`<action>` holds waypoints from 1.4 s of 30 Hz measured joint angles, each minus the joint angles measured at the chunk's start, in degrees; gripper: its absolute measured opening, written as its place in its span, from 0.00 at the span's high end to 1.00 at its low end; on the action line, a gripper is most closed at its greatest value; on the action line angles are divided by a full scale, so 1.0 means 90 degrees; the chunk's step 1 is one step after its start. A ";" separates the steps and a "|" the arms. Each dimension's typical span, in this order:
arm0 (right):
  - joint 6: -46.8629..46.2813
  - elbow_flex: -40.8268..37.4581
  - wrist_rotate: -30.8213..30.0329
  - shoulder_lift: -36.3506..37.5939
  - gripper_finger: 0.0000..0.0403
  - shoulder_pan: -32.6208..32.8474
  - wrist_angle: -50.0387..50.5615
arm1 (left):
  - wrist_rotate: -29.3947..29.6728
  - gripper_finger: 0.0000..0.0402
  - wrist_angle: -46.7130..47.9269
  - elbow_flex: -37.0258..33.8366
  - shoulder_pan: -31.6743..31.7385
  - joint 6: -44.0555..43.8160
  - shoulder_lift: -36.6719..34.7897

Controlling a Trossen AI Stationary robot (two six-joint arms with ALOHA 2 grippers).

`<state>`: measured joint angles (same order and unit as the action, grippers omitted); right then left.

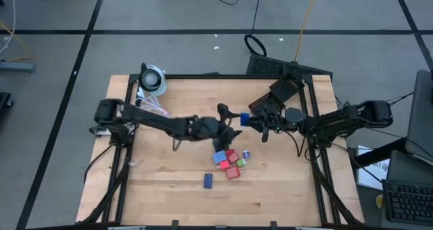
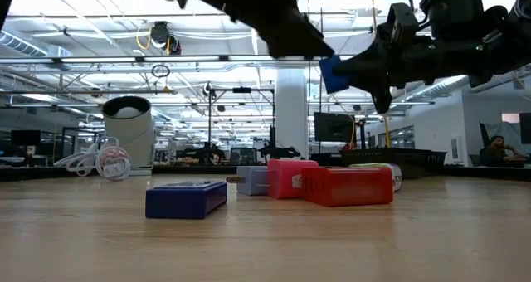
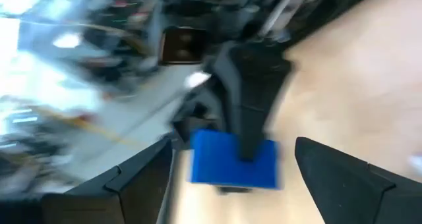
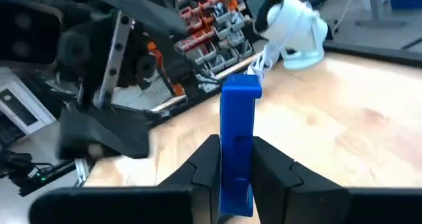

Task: Pick & Place Office items
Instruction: Put the blue digital timer into the top black bin

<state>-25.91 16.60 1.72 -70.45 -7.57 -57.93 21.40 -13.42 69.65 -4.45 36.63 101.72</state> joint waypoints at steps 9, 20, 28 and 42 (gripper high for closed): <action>0.0465 0.0017 0.0005 0.0815 0.89 -0.0195 0.0762 | -0.4412 0.22 0.2769 -0.0273 0.1083 -0.1305 -0.1838; 0.0560 0.0012 -0.0012 0.1942 0.89 -0.0540 0.2213 | -0.4104 0.20 0.0593 -0.3750 0.1463 -0.2439 -0.4614; 0.0696 0.0017 -0.0763 0.2405 0.88 -0.1129 0.3196 | -0.3779 0.21 -0.1207 -0.6050 0.1353 -0.4321 -0.6678; 0.1125 0.0015 -0.3522 0.2563 0.89 -0.2578 0.4931 | -0.2530 0.20 -0.1531 -0.7002 0.1176 -0.5274 -0.7839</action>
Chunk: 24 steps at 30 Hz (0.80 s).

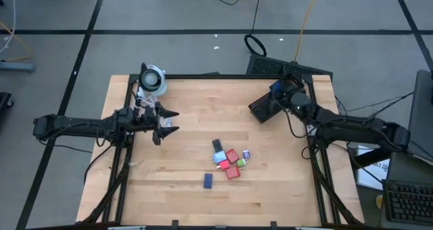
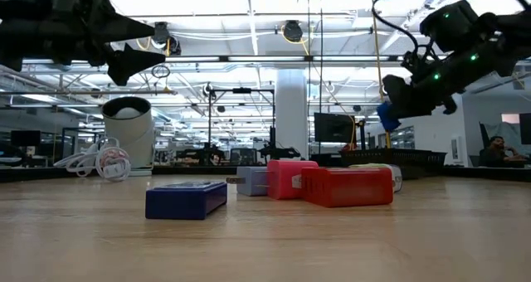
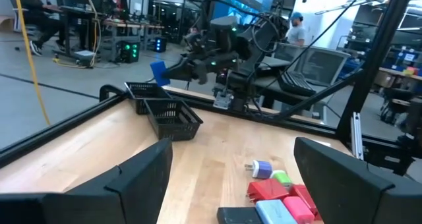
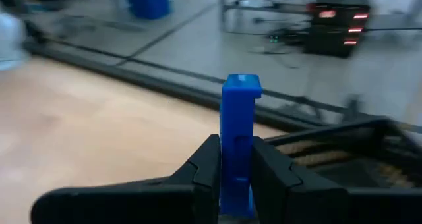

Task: Pick & Place Office items
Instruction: Put the blue digital timer into the top black bin

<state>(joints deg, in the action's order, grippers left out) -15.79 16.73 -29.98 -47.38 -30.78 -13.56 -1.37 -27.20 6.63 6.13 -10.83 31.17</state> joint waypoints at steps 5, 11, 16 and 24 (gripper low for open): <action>0.0049 0.0000 0.0071 -0.0146 0.89 -0.0911 0.0065 | -0.0002 0.22 0.0000 0.0000 0.0000 0.0015 0.0001; 0.0004 0.0000 0.1224 -0.0603 0.89 -0.2013 0.0071 | -0.0002 0.20 0.0007 0.0000 0.0000 0.0203 0.0004; 0.0101 0.0000 0.1550 -0.0971 0.89 -0.2500 -0.0018 | 0.0000 0.19 0.0009 0.0000 0.0000 0.0228 0.0004; 0.0123 0.0002 0.1682 -0.1158 0.87 -0.2502 -0.0176 | -0.0087 0.19 0.0000 0.0000 -0.0002 -0.0079 0.0004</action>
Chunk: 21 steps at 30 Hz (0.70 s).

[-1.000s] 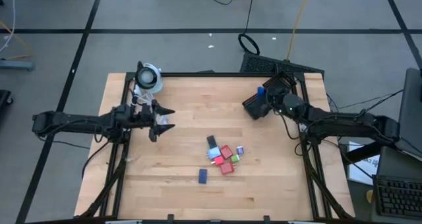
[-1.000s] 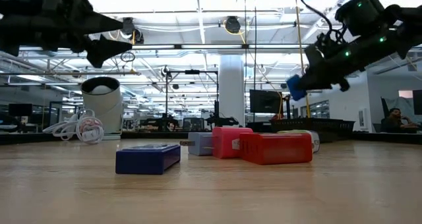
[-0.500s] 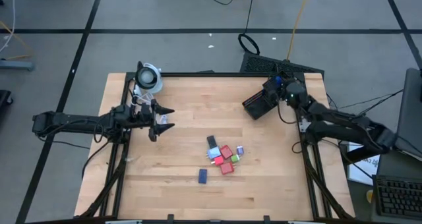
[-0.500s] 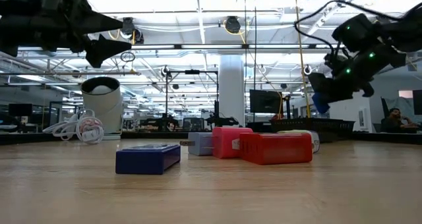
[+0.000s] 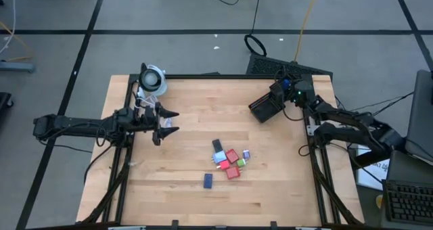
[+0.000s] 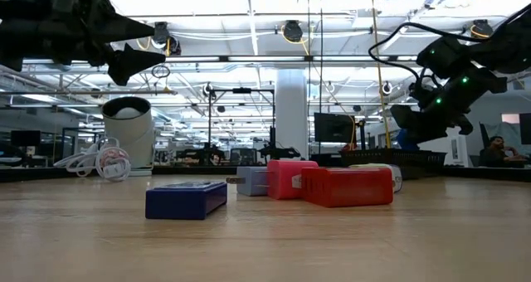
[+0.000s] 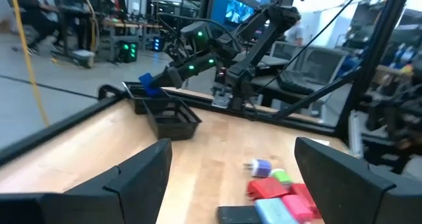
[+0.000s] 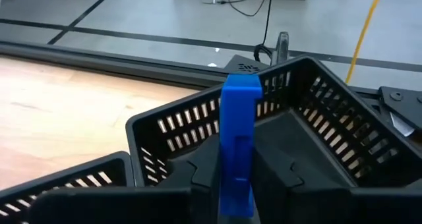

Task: Pick & Place Office items
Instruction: Put the blue digital timer into the top black bin

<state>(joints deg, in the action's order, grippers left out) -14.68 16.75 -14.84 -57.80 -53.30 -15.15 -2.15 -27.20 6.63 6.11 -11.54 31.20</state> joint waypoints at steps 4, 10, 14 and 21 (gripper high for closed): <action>-0.0002 0.0000 -0.0002 0.0000 0.84 0.0000 -0.0001 | -0.0266 0.19 -0.0001 0.0000 -0.0002 -0.0139 0.0000; -0.0024 0.0000 -0.0002 0.0002 0.83 0.0002 0.0025 | -0.0318 0.19 -0.0002 0.0000 -0.0002 -0.0134 0.0000; -0.0024 0.0000 -0.0002 0.0002 0.83 0.0002 0.0026 | -0.0318 0.19 -0.0002 0.0000 -0.0002 -0.0094 0.0000; 0.0077 0.0000 -0.0002 0.0002 0.79 0.0002 0.0023 | -0.0309 0.19 0.0010 0.0000 -0.0002 -0.0081 0.0000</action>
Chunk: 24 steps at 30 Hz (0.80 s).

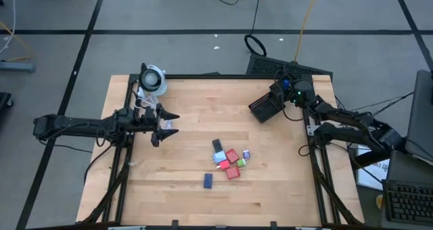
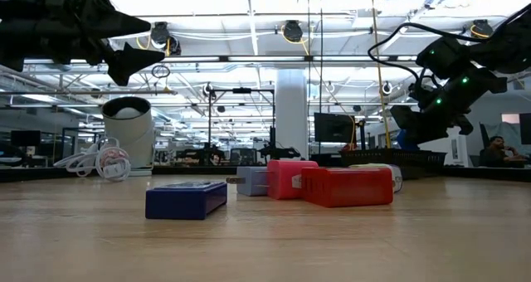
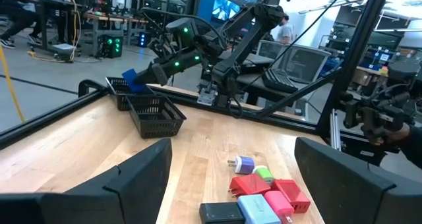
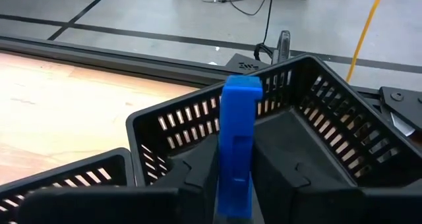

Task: Pick & Place Office items
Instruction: Put the blue digital timer into the top black bin, then put the small blue charger adapter into the bottom black bin

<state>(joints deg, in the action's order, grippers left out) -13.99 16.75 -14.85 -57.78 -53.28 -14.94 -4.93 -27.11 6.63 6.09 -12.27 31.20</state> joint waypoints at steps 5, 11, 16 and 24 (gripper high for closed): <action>0.0012 0.0000 0.0000 0.0000 0.65 0.0000 -0.0098 | 0.0003 0.19 0.0005 0.0000 0.0000 0.0010 0.0000; -0.0013 0.0000 0.0000 0.0000 0.47 0.0000 -0.0172 | 0.0007 0.19 0.0010 0.0000 0.0000 0.0010 0.0000; 0.0011 0.0000 0.0249 0.0000 0.38 0.0041 -0.0590 | 0.0008 0.19 0.0012 0.0000 0.0000 0.0010 0.0000; -0.0484 0.0000 0.3068 0.0002 0.37 0.0551 -0.2713 | 0.0013 0.19 0.0017 0.0002 0.0000 0.0010 0.0000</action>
<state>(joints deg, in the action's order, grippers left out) -18.35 16.75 12.76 -57.76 -48.32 -39.36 -4.82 -26.96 6.66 6.09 -12.19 31.20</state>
